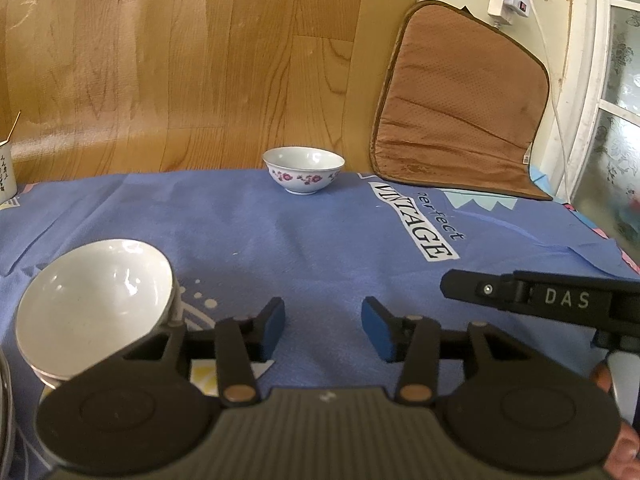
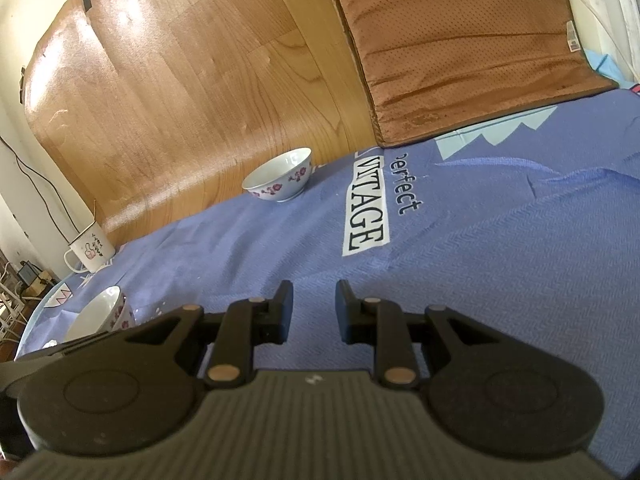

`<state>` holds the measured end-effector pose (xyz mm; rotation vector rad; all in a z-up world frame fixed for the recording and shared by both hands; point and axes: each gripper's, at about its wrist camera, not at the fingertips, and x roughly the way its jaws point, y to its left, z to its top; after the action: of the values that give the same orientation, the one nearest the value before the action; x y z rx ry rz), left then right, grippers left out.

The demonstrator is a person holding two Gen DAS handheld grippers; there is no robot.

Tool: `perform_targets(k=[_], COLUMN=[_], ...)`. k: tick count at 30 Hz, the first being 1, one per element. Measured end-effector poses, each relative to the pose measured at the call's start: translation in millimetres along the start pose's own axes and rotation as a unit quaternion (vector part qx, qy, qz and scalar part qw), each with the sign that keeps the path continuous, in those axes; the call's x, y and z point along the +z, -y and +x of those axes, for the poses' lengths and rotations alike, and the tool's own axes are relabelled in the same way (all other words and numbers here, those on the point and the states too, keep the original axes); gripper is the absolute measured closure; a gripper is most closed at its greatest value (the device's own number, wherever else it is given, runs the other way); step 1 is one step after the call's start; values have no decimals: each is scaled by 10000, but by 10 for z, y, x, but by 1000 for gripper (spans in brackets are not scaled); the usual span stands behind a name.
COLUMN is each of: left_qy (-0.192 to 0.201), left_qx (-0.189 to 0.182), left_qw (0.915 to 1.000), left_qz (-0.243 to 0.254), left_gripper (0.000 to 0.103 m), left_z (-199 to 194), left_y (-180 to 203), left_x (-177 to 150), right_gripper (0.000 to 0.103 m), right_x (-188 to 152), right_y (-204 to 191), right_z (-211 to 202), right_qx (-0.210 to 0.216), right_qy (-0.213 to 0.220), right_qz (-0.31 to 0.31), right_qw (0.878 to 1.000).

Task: Organize plates and bowls

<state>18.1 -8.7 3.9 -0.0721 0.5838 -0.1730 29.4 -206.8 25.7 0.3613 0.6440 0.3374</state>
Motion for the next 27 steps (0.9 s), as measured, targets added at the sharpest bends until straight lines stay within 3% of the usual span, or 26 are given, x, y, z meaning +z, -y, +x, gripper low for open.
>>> perform_targets(k=[27], left_qy=[12], left_qx=[7], left_qw=[10000], left_qz=[-9], left_gripper=[56], left_z=[2], left_y=[25], left_x=[-2], right_gripper=[76], right_x=[1], right_y=[6], right_z=[-2], right_qx=[7], right_qy=[-4], right_qz=[15], right_qw=[10000])
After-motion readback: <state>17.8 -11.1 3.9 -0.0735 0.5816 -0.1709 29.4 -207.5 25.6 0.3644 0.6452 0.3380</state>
